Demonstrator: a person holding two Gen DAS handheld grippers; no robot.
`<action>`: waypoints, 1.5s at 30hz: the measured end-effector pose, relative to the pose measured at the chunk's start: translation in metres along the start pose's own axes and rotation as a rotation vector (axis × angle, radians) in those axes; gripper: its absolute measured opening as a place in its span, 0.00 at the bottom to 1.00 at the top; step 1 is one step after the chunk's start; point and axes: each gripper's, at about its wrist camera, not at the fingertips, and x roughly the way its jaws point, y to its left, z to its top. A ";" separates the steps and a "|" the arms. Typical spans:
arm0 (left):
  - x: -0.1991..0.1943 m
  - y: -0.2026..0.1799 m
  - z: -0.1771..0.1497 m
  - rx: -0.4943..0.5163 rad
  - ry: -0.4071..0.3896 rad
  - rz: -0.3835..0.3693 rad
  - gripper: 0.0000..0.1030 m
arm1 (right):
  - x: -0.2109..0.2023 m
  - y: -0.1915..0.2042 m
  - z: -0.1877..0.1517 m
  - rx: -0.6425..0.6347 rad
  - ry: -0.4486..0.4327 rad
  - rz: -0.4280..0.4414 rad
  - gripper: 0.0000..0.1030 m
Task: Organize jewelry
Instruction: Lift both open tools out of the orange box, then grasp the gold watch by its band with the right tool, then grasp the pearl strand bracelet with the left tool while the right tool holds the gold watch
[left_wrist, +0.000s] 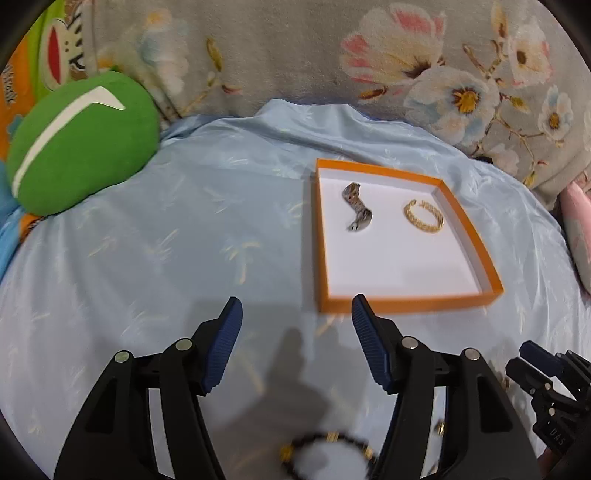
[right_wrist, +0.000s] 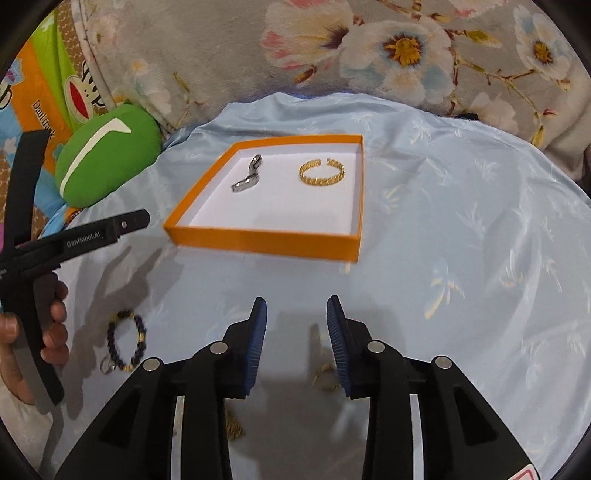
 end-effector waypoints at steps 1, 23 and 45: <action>-0.006 0.001 -0.007 0.001 0.003 0.000 0.58 | -0.004 0.004 -0.010 -0.002 0.003 0.005 0.32; -0.048 0.009 -0.108 -0.007 0.042 -0.006 0.71 | 0.021 0.066 -0.031 -0.146 0.067 -0.004 0.38; -0.069 -0.045 -0.136 0.088 0.061 -0.190 0.74 | -0.023 0.012 -0.067 0.082 0.025 -0.065 0.20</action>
